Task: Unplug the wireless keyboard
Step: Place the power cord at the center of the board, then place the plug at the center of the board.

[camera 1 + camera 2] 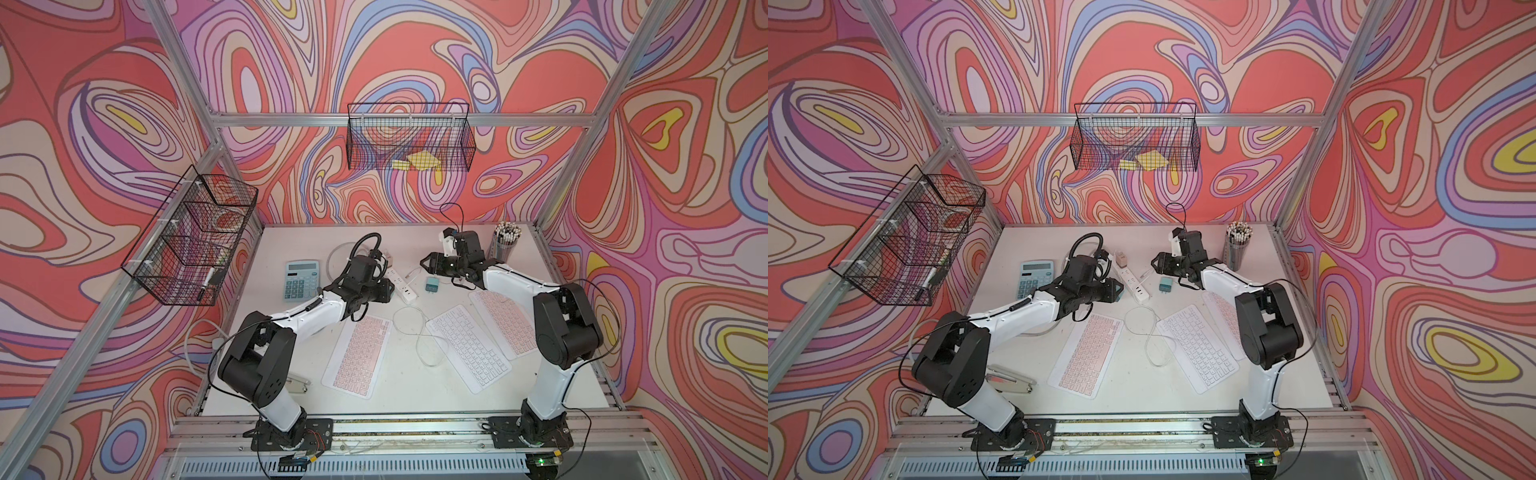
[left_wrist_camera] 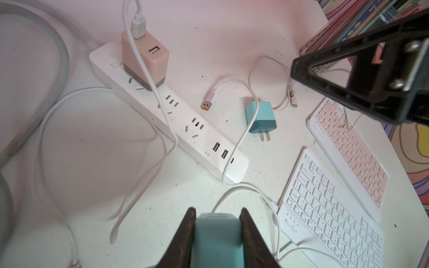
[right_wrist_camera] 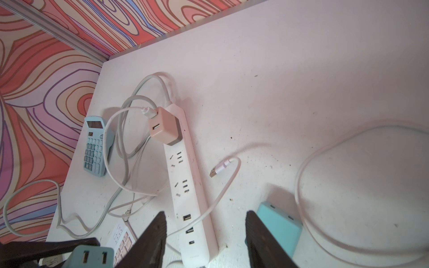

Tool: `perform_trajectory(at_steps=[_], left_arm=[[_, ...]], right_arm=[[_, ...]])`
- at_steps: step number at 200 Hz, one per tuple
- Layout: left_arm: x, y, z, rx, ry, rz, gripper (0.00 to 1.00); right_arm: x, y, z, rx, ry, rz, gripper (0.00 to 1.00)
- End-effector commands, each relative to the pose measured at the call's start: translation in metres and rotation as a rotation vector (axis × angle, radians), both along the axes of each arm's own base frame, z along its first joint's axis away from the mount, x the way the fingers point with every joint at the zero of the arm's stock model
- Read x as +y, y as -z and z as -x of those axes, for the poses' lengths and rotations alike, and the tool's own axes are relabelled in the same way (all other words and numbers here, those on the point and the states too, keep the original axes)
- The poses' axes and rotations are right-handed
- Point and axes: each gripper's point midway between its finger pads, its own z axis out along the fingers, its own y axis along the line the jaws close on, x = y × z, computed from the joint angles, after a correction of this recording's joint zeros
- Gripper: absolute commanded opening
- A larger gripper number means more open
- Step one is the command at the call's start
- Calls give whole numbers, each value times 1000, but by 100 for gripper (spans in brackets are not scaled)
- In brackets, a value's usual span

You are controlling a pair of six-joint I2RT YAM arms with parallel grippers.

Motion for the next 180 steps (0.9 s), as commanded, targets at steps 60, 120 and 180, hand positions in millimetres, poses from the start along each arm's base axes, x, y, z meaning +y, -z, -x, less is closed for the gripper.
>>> perform_trajectory(at_steps=[60,120,180], left_arm=[[-5,46,-21,46,-69,-39,0],[-13,65,-28,-12,-71,-102,0],[-13,80,-25,-95,-45,-297,2]], right_arm=[[-18,-6,41,-54,-31,62,54],[-20,11,49,-19,-28,59,54],[-17,27,64,21,-42,46,53]])
